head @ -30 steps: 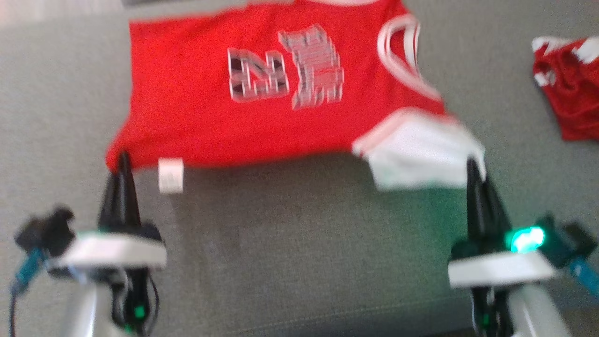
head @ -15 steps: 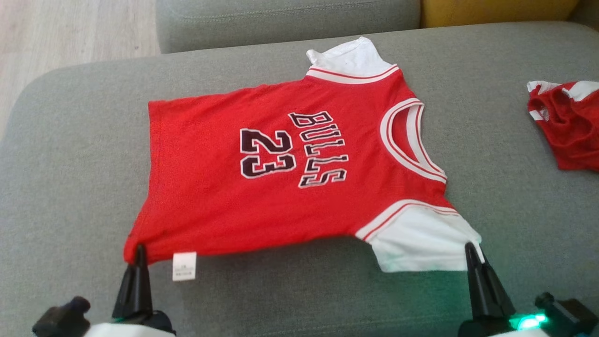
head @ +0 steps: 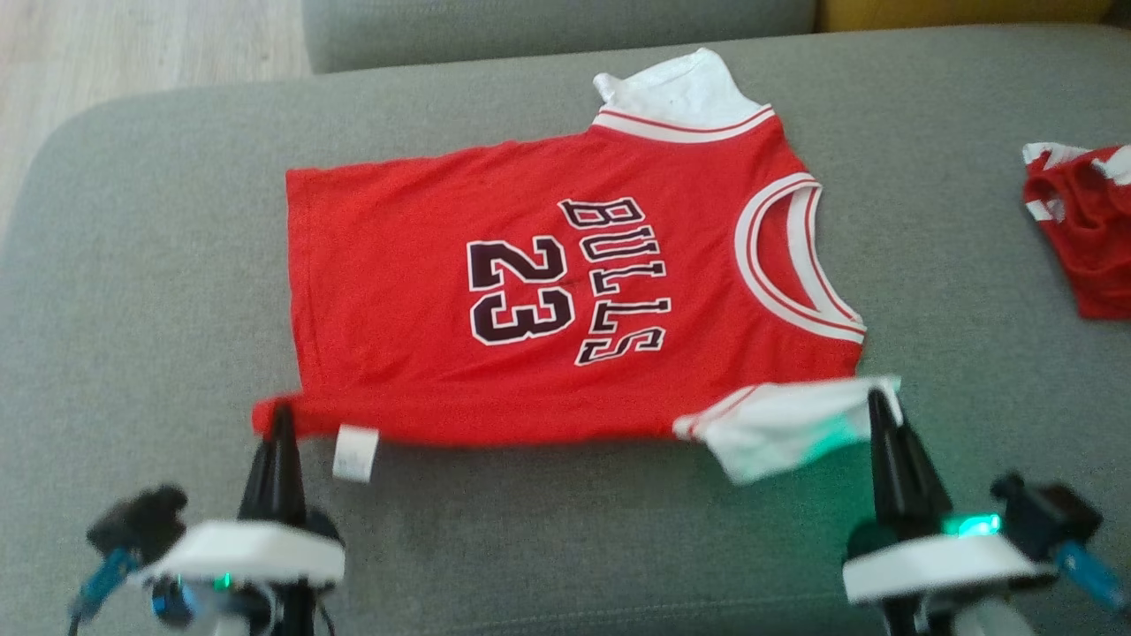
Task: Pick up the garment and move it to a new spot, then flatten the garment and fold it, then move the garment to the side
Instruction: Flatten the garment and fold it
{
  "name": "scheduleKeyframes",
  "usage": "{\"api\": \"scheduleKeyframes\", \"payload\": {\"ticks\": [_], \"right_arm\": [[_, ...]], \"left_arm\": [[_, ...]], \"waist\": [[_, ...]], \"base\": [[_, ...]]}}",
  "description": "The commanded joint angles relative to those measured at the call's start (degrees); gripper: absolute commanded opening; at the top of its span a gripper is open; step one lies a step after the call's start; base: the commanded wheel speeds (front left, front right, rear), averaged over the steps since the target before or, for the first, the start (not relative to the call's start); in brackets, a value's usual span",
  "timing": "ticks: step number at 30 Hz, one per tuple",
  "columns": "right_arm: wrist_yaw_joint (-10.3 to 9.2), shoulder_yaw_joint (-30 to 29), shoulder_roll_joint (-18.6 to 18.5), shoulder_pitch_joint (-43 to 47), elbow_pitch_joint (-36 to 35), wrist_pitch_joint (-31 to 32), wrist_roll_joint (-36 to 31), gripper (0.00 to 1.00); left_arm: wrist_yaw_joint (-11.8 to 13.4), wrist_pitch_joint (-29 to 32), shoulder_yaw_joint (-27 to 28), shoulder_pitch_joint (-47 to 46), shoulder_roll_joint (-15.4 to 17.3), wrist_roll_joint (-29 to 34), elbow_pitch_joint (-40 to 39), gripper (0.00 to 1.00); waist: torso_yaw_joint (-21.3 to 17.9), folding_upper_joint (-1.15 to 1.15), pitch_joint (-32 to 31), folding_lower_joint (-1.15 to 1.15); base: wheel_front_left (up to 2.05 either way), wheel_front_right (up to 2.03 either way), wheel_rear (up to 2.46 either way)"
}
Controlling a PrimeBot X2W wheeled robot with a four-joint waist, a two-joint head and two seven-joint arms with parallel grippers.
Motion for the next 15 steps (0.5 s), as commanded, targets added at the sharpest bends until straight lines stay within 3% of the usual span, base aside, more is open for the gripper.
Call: {"api": "scheduleKeyframes", "payload": {"ticks": [1, 8, 15], "right_arm": [[-0.05, 0.7, -0.3, -5.3, 0.1, -1.2, 0.2, 0.0], [-0.05, -0.8, -0.1, -15.6, 5.8, -2.0, -0.1, 0.0], [-0.05, -1.4, -0.1, -28.4, 16.1, -2.2, -1.7, 0.0]], "left_arm": [[0.1, -0.3, 1.9, -5.3, -0.1, 0.6, -0.1, 0.0], [0.9, -0.3, 0.7, -13.9, -0.1, 2.3, 5.6, 0.0], [2.2, -0.3, 0.5, -22.2, -0.1, 2.9, 11.2, 0.0]], "waist": [[0.4, 0.0, 1.1, 0.01], [1.0, 0.0, 4.0, 0.01], [1.8, 0.0, 7.9, 0.01]], "base": [[0.0, 0.0, 0.0], [0.0, 0.0, 0.0], [0.0, 0.0, 0.0]]}}
